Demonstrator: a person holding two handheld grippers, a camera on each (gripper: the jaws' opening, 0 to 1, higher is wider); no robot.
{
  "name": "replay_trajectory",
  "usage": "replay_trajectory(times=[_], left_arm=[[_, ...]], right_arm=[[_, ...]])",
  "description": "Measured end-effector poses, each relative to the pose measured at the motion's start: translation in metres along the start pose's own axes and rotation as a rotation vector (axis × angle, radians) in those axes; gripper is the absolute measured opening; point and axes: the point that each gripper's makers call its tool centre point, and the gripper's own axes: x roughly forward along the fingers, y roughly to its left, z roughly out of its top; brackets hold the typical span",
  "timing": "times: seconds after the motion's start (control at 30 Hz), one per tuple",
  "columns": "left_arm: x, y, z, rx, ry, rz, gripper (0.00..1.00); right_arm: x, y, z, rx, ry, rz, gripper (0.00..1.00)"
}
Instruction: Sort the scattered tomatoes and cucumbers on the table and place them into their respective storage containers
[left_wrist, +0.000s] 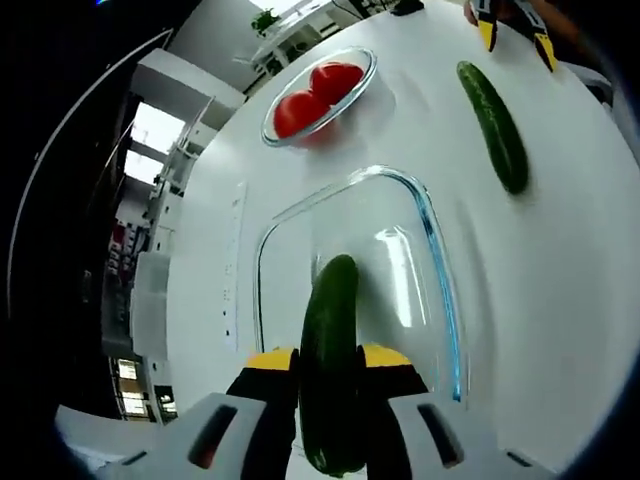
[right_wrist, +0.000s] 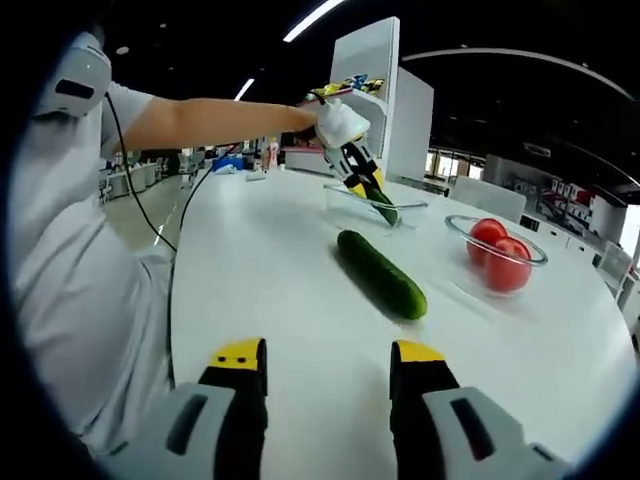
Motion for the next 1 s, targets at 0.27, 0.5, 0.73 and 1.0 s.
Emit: replay_trajectory(times=[0.27, 0.5, 0.73, 1.0], left_arm=[[-0.001, 0.002, 0.000, 0.032, 0.007, 0.026, 0.16], [-0.011, 0.006, 0.005, 0.031, -0.019, 0.052, 0.25], [-0.013, 0.000, 0.002, 0.028, -0.013, 0.038, 0.27], [-0.020, -0.001, 0.007, 0.039, -0.023, 0.050, 0.28]], right_arm=[[0.003, 0.001, -0.002, 0.004, 0.003, 0.001, 0.48], [0.006, 0.004, -0.001, 0.006, 0.001, 0.006, 0.47], [0.004, 0.004, -0.001, 0.004, 0.003, 0.004, 0.47], [0.004, 0.005, 0.002, -0.001, 0.000, -0.002, 0.47]])
